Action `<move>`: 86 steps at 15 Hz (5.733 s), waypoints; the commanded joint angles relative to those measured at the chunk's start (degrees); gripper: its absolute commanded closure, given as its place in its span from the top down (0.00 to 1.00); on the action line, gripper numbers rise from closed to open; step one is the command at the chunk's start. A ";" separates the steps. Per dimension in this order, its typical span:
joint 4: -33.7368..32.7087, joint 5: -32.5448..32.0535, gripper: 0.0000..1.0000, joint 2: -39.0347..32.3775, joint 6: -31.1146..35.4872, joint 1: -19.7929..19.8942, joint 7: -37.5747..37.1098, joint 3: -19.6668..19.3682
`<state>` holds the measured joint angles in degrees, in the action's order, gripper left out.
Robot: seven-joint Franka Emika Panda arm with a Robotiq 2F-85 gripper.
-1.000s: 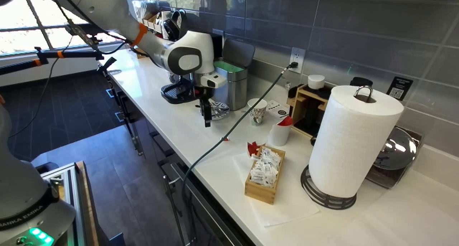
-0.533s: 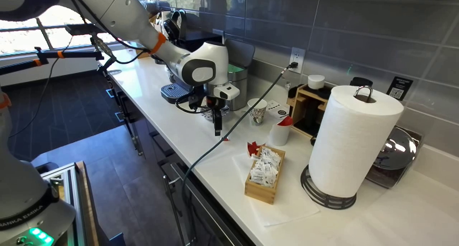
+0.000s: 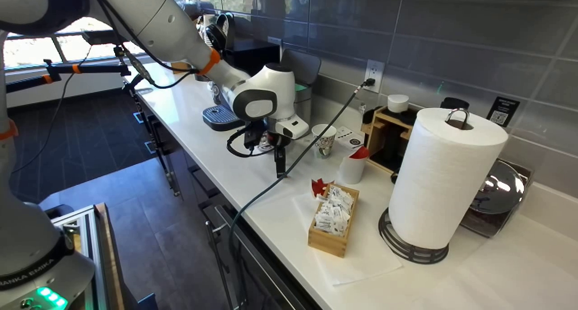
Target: Put the broken piece closest to you in the broken cup
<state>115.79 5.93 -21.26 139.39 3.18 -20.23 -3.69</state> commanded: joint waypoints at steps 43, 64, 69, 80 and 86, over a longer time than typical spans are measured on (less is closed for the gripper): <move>11.12 -2.70 0.05 16.10 -2.96 -2.87 4.31 -1.65; -1.95 -11.63 0.20 11.20 7.16 -0.81 -7.16 -3.79; -4.89 -12.82 0.05 8.86 7.03 -0.84 -9.82 -4.83; -20.08 -13.05 0.05 -5.24 5.18 -2.79 -17.07 -9.74; -27.41 -12.84 0.05 -11.69 2.37 -4.08 -22.02 -11.93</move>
<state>93.53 -6.15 -29.09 145.22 0.25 -38.67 -13.96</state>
